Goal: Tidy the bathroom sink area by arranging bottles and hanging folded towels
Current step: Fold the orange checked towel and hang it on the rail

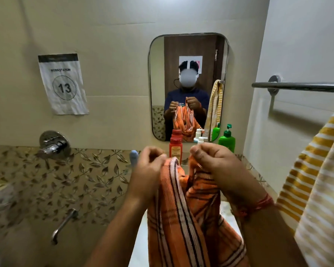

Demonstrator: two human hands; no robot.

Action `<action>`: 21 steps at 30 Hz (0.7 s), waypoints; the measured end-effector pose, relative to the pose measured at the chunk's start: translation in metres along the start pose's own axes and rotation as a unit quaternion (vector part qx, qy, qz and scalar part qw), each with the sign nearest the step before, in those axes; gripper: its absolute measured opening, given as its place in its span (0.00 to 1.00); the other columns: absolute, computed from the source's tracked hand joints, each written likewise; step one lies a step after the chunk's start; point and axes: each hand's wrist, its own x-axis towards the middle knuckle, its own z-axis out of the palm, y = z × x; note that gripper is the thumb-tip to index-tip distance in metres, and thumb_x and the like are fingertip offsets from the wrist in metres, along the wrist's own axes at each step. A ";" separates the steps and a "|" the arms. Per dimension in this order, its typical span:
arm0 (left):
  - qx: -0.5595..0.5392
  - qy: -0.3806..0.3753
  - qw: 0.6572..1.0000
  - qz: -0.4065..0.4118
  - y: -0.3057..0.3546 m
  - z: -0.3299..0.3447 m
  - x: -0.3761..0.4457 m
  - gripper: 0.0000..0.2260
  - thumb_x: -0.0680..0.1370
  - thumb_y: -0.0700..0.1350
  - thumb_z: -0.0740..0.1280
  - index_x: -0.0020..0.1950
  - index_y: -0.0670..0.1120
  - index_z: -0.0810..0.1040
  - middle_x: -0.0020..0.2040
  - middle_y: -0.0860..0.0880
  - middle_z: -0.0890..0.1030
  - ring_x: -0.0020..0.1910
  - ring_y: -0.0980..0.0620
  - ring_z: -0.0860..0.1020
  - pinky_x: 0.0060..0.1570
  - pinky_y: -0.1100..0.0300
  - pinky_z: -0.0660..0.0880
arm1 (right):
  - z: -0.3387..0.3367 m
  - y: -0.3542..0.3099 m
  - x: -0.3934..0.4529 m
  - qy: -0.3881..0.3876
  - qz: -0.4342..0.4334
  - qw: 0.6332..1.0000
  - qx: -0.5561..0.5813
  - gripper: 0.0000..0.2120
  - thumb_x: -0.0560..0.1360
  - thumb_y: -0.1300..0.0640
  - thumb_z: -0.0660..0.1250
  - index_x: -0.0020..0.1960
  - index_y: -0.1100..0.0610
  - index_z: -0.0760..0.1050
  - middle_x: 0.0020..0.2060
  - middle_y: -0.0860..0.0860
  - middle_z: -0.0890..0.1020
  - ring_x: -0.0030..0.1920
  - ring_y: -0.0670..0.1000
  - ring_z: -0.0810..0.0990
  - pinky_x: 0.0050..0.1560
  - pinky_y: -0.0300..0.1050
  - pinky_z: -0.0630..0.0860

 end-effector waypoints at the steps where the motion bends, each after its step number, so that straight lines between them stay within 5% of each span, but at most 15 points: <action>1: -0.004 -0.076 0.996 0.035 0.008 0.001 -0.003 0.05 0.82 0.45 0.64 0.54 0.49 0.79 0.49 0.50 0.83 0.48 0.55 0.83 0.47 0.61 0.79 | 0.003 -0.005 0.003 -0.043 -0.021 0.997 -0.063 0.13 0.77 0.52 0.64 0.45 0.61 0.79 0.35 0.54 0.80 0.35 0.51 0.80 0.37 0.45 0.78; 4: -0.077 -0.235 0.968 0.033 0.023 0.003 -0.004 0.11 0.82 0.48 0.62 0.62 0.54 0.80 0.59 0.49 0.84 0.60 0.50 0.82 0.56 0.54 0.80 | 0.008 -0.024 0.013 -0.097 -0.078 0.980 -0.156 0.12 0.80 0.55 0.61 0.46 0.60 0.78 0.38 0.53 0.81 0.40 0.50 0.81 0.40 0.42 0.78; 7: -0.115 -0.228 0.966 0.039 0.032 -0.003 -0.003 0.15 0.83 0.51 0.59 0.60 0.49 0.83 0.58 0.43 0.84 0.61 0.44 0.81 0.62 0.45 0.76 | 0.008 -0.048 0.021 -0.088 -0.123 0.966 -0.209 0.11 0.80 0.54 0.61 0.41 0.56 0.76 0.35 0.48 0.78 0.35 0.43 0.78 0.36 0.34 0.74; 12: 0.002 -0.172 0.969 0.178 0.056 -0.010 0.001 0.12 0.80 0.48 0.66 0.47 0.40 0.82 0.41 0.45 0.84 0.40 0.46 0.83 0.41 0.57 0.80 | 0.003 -0.074 0.028 -0.057 -0.170 0.947 -0.267 0.11 0.80 0.53 0.62 0.40 0.53 0.75 0.33 0.47 0.76 0.31 0.40 0.76 0.32 0.32 0.73; 15: -0.062 -0.140 0.974 0.168 0.062 -0.015 0.013 0.07 0.79 0.46 0.67 0.45 0.44 0.81 0.37 0.52 0.82 0.37 0.56 0.81 0.36 0.64 0.77 | -0.001 -0.076 0.033 -0.019 -0.207 0.928 -0.310 0.10 0.79 0.51 0.62 0.42 0.52 0.77 0.34 0.48 0.78 0.35 0.46 0.78 0.36 0.37 0.75; 21: 0.022 -0.394 0.918 0.038 0.024 -0.045 0.039 0.10 0.79 0.47 0.69 0.53 0.41 0.82 0.46 0.45 0.84 0.45 0.48 0.83 0.44 0.56 0.80 | -0.016 -0.064 0.033 0.089 -0.203 0.932 -0.286 0.12 0.78 0.48 0.64 0.42 0.54 0.78 0.30 0.45 0.78 0.29 0.44 0.77 0.29 0.39 0.73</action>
